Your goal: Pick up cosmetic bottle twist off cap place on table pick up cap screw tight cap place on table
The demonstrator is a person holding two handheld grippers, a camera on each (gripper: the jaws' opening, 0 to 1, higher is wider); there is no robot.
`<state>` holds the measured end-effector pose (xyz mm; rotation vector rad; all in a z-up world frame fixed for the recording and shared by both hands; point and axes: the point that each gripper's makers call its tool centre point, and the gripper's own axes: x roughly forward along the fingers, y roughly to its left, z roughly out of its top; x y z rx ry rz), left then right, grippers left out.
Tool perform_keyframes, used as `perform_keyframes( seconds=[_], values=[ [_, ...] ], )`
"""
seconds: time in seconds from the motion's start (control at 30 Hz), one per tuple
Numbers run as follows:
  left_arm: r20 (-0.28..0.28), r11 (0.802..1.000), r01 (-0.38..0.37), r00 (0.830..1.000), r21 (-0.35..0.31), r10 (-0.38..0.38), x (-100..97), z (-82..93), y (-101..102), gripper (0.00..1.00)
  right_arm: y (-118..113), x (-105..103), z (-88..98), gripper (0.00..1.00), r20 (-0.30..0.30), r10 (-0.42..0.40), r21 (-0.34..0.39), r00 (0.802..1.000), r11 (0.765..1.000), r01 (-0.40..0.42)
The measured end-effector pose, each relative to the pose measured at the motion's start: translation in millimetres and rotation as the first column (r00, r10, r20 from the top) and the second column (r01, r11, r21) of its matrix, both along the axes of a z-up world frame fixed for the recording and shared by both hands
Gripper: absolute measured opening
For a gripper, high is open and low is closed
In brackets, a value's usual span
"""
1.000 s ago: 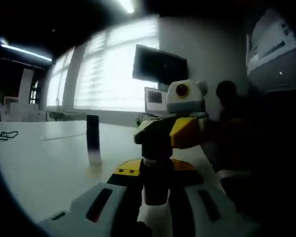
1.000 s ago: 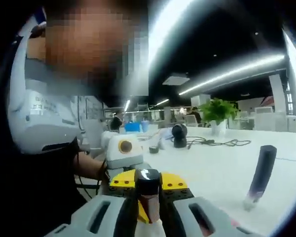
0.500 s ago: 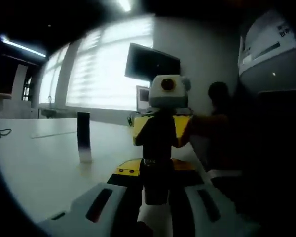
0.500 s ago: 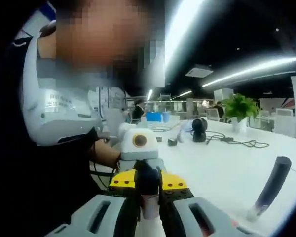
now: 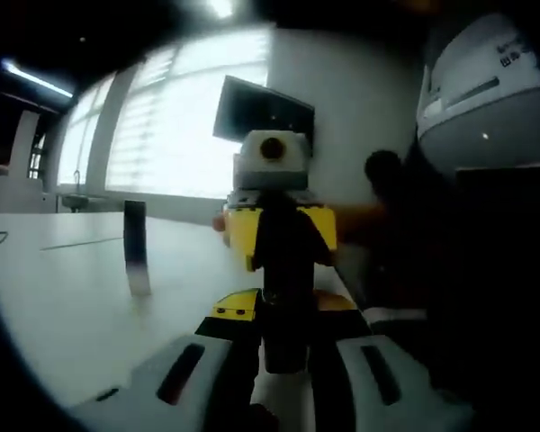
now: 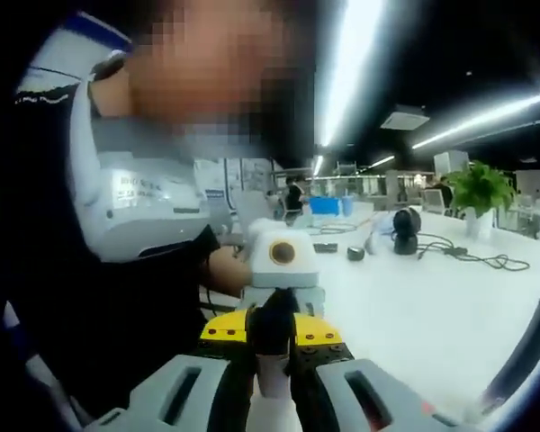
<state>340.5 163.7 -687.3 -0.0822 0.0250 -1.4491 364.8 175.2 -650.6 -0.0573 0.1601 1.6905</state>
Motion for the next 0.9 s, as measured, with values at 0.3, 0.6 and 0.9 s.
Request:
perform_keyframes(
  seconds=[0.3, 0.6, 0.9],
  values=[
    [0.005, 1.000, -0.001, 1.000, 0.008, 0.001, 0.1, -1.8, -0.7, 0.09, -15.1, 9.9, 0.5, 0.09, 0.016, 0.000, -0.011, 1.000, 1.000, 0.001],
    [-0.001, 0.999, -0.045, 0.999, -0.021, 0.045, 9.1, 3.1, 1.9, 0.10, -10.8, 16.6, 4.0, 0.17, 0.021, -0.064, 0.019, 0.998, 0.998, 0.064],
    [0.064, 0.969, -0.245, 0.967, -0.003, 0.245, 44.9, 0.9, 12.8, 0.10, -21.3, 55.0, 4.2, 0.25, 0.010, -0.307, 0.074, 0.952, 0.949, 0.306]
  ],
)
